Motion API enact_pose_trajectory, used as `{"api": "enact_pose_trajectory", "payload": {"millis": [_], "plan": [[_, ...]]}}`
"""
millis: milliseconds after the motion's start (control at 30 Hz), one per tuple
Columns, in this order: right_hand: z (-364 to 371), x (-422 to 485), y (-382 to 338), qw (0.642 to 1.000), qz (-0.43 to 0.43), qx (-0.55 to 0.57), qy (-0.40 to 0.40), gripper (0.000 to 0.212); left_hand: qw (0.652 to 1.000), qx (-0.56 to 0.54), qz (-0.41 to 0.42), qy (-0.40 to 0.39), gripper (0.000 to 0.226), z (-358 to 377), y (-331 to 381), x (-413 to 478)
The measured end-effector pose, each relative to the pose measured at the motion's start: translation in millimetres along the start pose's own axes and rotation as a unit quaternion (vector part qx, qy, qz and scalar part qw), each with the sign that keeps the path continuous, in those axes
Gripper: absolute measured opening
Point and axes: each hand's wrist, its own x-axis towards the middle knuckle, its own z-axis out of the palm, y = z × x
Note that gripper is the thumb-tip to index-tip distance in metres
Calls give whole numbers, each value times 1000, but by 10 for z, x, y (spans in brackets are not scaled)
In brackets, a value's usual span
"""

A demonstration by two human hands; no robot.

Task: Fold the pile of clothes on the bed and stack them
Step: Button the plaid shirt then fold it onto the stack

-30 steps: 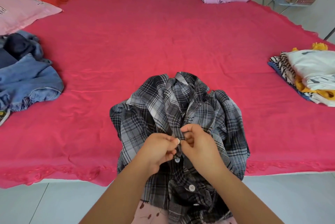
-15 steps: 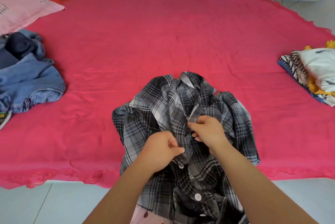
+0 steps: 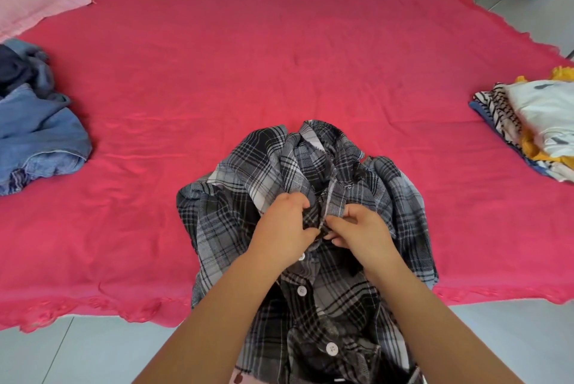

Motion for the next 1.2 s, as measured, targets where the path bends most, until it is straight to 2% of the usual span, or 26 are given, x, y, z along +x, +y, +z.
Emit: {"api": "enact_pose_trajectory", "payload": {"millis": [133, 267, 400, 533, 600, 633, 800, 867, 933, 1033, 1100, 1133, 1200], "plan": [[-14, 5, 8, 1000, 5, 18, 10, 20, 995, 81, 62, -1, 39, -31, 13, -53], [-37, -18, -2, 998, 1, 51, 21, 18, 994, 77, 74, 23, 35, -5, -31, -69], [-67, -53, 0, 993, 16, 121, 10, 26, 991, -107, -10, 86, 20, -5, -98, -127], [-91, -104, -70, 963, 56, 263, -16, 7, 936, -319, -116, 93, 27, -52, -41, -150], [-97, -124, -111, 940, 78, 332, -27, 12, 916, -366, -136, 92, 15, -72, -15, -171], [-103, -133, -129, 930, 85, 356, -33, 14, 917, -363, -139, 94, 6, -80, -9, -181], [-125, -181, -196, 864, 120, 481, -87, 15, 959, -224, -125, 120, 24, -111, -81, -160], [-118, -181, -191, 855, 125, 493, -98, 10, 969, -176, -113, 135, 23, -119, -107, -151], [-107, -174, -169, 861, 123, 485, -95, 9, 970, -156, -106, 155, 21, -120, -129, -172], [-103, -157, -153, 878, 108, 458, -90, 9, 957, -193, -109, 187, 2, -132, -135, -202], [-93, -150, -178, 902, 88, 415, -82, 14, 942, -247, -129, 189, 7, -134, -136, -211], [-85, -142, -201, 917, 75, 385, -74, 14, 926, -295, -145, 185, 8, -137, -135, -210], [-69, -132, -254, 947, 46, 312, -60, 10, 875, -413, -187, 174, 7, -171, -106, -223]]}}
